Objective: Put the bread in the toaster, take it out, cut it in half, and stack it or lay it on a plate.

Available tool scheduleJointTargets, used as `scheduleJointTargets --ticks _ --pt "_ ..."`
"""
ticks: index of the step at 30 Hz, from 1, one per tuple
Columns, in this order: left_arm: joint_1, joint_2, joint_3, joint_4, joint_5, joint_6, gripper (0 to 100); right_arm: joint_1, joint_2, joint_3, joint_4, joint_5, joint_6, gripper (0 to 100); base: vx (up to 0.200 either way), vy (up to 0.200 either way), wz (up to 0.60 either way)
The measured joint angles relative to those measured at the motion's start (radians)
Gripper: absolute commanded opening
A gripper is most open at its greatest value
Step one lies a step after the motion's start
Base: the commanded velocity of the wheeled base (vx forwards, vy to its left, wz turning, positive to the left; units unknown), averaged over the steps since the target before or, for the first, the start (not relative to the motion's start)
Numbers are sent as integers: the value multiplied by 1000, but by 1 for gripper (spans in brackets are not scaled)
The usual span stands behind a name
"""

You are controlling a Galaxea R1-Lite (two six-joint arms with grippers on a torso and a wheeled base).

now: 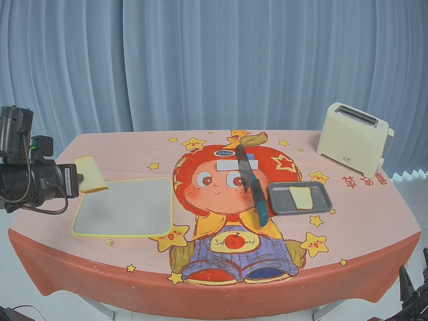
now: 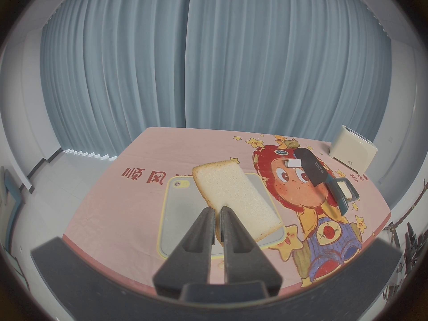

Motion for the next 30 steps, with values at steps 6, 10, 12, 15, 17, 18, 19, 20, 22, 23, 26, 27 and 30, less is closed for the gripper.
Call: scheduleJointTargets --ticks 6,10,12,15,17,18,19,20,22,23,26,27,30 --pt "1 0 0 0 1 2 0 0 0 0 0 0 0 100 0 -200 0" --pt "2 0 0 0 1 2 0 0 0 0 0 0 1 100 0 -200 0" --pt "1 -1 0 1 1 2 0 0 0 0 0 0 0 100 0 -200 0" --pt "0 -1 0 2 1 3 0 0 0 0 0 0 0 100 0 -200 0" --pt "0 -1 0 3 1 3 0 -1 0 0 0 0 0 100 0 -200 0" --pt "0 -2 1 3 2 3 0 0 0 0 0 0 0 100 0 -200 0" --pt "0 -2 1 3 2 4 0 1 0 0 0 0 0 100 0 -200 0" --pt "0 -2 1 3 1 4 0 0 0 0 0 0 0 100 0 -200 0" --pt "0 -2 1 3 2 3 0 0 0 0 0 0 0 100 0 -200 0" --pt "0 -2 1 3 2 4 0 0 0 0 0 0 0 100 0 -200 0" --pt "0 -2 1 3 2 4 0 0 0 0 0 0 0 100 0 -200 0" --pt "0 -2 2 3 2 5 0 0 0 0 0 0 0 100 0 -200 0" --pt "0 -2 5 1 3 6 0 0 0 0 0 0 0 100 0 0 0"
